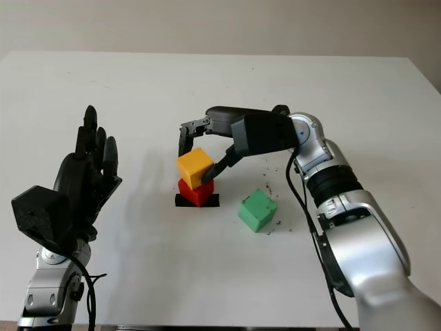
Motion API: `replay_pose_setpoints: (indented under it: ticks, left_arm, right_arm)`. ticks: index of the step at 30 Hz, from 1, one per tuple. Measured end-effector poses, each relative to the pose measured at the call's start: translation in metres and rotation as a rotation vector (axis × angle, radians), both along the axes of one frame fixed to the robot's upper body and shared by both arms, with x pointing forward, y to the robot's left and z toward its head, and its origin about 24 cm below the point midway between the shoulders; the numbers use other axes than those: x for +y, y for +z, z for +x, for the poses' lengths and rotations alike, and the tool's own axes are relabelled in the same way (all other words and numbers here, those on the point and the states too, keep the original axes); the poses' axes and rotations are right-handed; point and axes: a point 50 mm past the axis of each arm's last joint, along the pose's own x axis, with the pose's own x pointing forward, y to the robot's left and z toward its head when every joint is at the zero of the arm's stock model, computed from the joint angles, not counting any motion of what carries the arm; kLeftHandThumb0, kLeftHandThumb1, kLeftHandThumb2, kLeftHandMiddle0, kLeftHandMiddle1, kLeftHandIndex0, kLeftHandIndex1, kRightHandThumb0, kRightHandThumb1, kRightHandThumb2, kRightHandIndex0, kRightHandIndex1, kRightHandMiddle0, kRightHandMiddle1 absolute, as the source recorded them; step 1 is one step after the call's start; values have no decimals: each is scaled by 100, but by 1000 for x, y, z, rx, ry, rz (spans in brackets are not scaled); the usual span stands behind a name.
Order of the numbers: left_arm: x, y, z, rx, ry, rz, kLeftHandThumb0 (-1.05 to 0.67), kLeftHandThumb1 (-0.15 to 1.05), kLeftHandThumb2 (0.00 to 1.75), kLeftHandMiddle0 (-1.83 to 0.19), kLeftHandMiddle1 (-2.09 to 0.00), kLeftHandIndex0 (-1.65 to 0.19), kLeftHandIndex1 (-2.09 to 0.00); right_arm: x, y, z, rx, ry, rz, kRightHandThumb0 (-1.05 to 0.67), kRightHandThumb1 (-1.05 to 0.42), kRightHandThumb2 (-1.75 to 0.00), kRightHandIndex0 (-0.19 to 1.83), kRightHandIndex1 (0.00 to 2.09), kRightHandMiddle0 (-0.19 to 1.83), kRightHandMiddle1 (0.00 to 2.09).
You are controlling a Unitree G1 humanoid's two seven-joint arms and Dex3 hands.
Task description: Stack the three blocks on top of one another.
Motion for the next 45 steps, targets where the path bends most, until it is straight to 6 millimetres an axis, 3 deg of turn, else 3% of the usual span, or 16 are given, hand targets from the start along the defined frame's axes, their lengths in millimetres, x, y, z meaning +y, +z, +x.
replay_pose_setpoints:
  ticks: [5,10,16,24,27,32,35,39,45]
  left_arm:
    - [0,0,0,0,1,1,-64,105,70,15,-6,17,-6]
    - [0,0,0,0,0,1,-64,105,70,16,-5,17,-5]
    - [1,0,0,0,0,3,-65,105,70,16,-5,17,-5]
    - [1,0,0,0,-1,3,-63,105,71,16,-5,17,-5]
    - [1,0,0,0,0,3,-62,105,71,15,-6,16,-6]
    - [2,-2,-1,6,9,3,-62,105,71,15,-6,16,-6]
    - [1,-2,-2,7,12,-1,-64,105,70,15,-5,16,-6]
    - [1,-2,-1,6,11,-5,-64,105,70,15,-5,16,-6]
    - [1,-1,-1,-1,2,-9,-62,105,73,16,-5,17,-5]
  right_arm:
    - [0,0,0,32,-3,-31,-67,-84,-5,3,4,10,86]
    - [1,1,-2,29,27,-77,-80,-84,-5,-16,2,-13,47]
    - [2,5,-6,-16,81,-92,-89,-86,-6,-19,0,-19,4]
    - [5,13,-8,-71,82,-71,-91,-87,-6,-19,0,-19,0]
    - [-2,23,-10,-129,47,42,-90,-89,-7,-19,0,-13,4]
    - [-37,55,-17,-270,-74,259,-79,-91,-6,-12,6,7,13]
    - [-61,65,-23,-287,-134,331,-75,-89,-5,-8,7,15,17]
    - [-89,62,-35,-294,-187,290,-73,-88,-5,1,10,23,19]
    - [-115,58,-61,-326,-223,164,-68,-88,-5,2,8,26,16]
